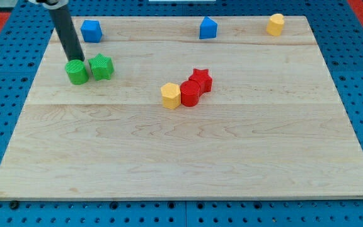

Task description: Move the green star and green circle towards the center

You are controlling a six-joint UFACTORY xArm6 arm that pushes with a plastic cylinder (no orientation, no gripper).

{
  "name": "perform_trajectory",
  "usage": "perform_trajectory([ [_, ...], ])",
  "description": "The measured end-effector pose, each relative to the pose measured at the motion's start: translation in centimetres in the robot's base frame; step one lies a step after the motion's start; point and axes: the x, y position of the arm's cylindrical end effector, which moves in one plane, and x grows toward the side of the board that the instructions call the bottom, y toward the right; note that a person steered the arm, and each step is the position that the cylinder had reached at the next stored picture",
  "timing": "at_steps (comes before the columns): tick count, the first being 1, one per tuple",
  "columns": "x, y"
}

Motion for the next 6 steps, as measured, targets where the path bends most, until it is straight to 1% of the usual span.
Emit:
perform_trajectory([
  [1,0.2,-2.7],
  [2,2.5,-4.2],
  [3,3.5,-3.5],
  [4,3.5,0.4],
  [6,2.3,10.0],
])
